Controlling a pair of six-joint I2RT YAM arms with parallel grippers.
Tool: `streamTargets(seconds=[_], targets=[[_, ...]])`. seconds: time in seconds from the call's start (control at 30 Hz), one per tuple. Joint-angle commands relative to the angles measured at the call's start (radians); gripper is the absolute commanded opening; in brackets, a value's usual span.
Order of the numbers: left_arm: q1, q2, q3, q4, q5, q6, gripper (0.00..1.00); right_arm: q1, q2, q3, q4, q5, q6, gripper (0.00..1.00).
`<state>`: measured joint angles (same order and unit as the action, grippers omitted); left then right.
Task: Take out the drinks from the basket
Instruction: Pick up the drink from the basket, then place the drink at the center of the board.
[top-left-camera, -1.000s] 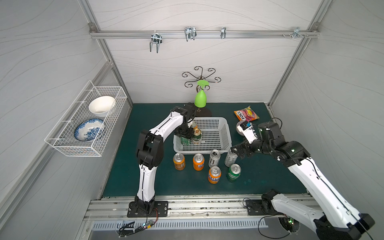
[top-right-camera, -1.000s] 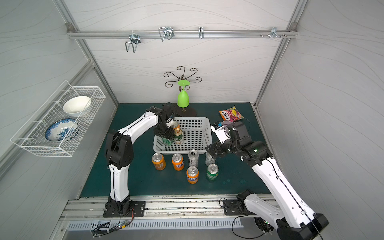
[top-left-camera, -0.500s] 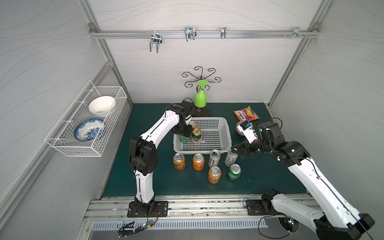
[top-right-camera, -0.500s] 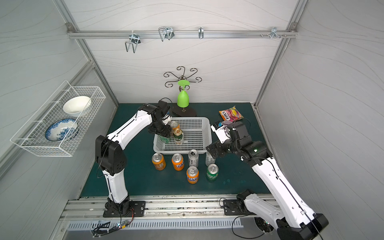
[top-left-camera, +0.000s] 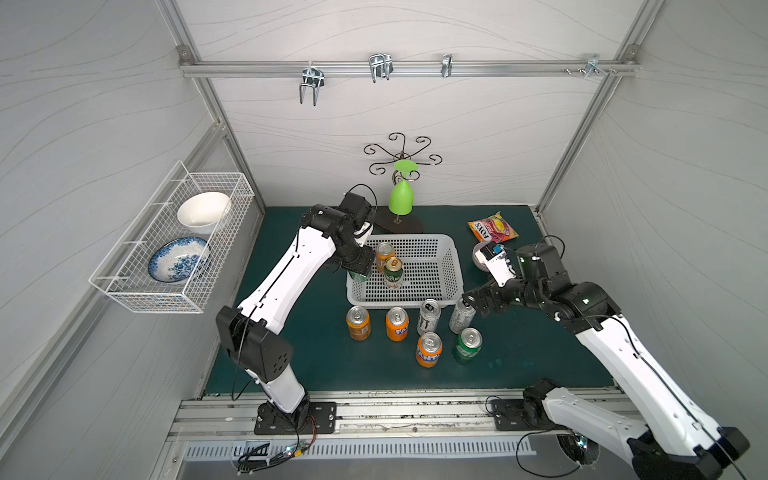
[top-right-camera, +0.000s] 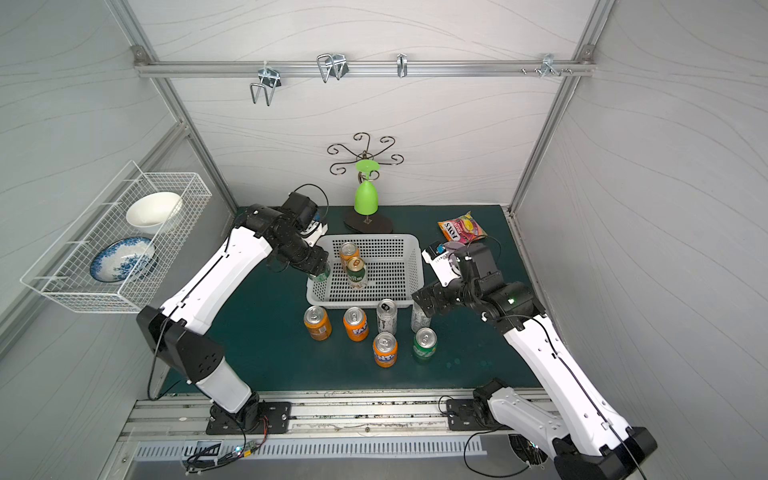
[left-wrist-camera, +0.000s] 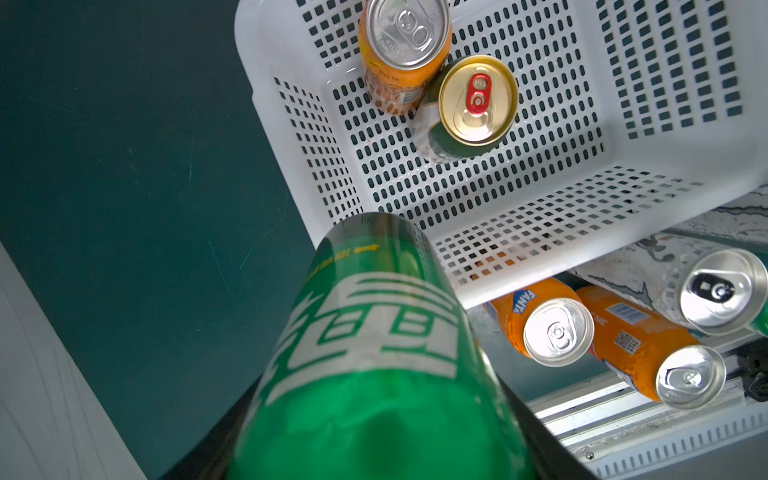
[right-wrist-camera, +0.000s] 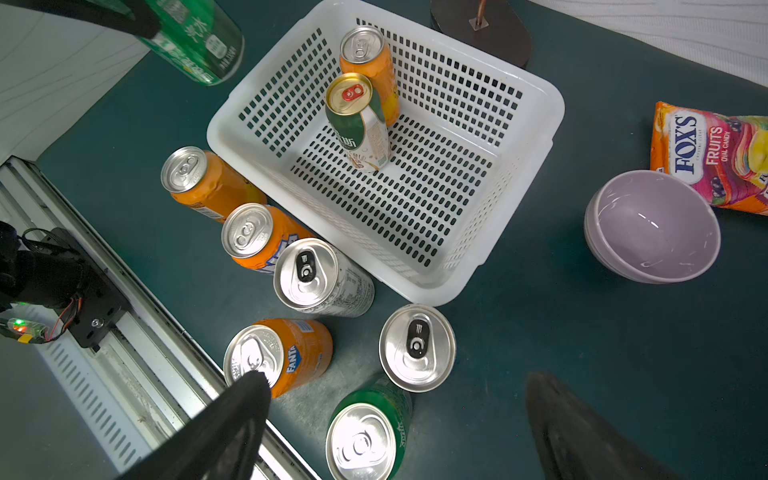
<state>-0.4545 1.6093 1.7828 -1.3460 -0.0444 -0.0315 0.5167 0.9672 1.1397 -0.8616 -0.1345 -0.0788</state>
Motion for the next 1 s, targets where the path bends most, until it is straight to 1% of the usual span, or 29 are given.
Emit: streamTargets(seconds=[0.0, 0.17, 0.37, 0.53, 0.67, 0.87, 0.97], targets=[[-0.005, -0.09, -0.029, -0.014, -0.042, -0.019, 0.56, -0.004, -0.013, -0.006, 0.012, 0.006, -0.008, 0.99], [-0.006, -0.191, -0.099, -0.037, -0.059, -0.04, 0.56, -0.004, -0.012, -0.006, 0.01, 0.003, -0.009, 0.99], [-0.007, -0.321, -0.222, -0.025, -0.005, -0.079, 0.56, -0.004, -0.007, -0.006, 0.013, 0.0, -0.004, 0.99], [-0.018, -0.394, -0.307, -0.025, 0.014, -0.116, 0.54, -0.005, 0.001, -0.002, 0.009, 0.0, -0.005, 0.99], [-0.049, -0.437, -0.372, -0.029, 0.013, -0.15, 0.54, -0.004, 0.005, -0.002, 0.009, -0.003, -0.004, 0.99], [-0.118, -0.486, -0.434, -0.03, -0.003, -0.219, 0.53, -0.005, 0.006, -0.002, 0.009, -0.002, -0.004, 0.99], [-0.139, -0.511, -0.465, -0.021, -0.002, -0.252, 0.53, -0.004, 0.007, -0.003, 0.01, -0.001, -0.008, 0.99]])
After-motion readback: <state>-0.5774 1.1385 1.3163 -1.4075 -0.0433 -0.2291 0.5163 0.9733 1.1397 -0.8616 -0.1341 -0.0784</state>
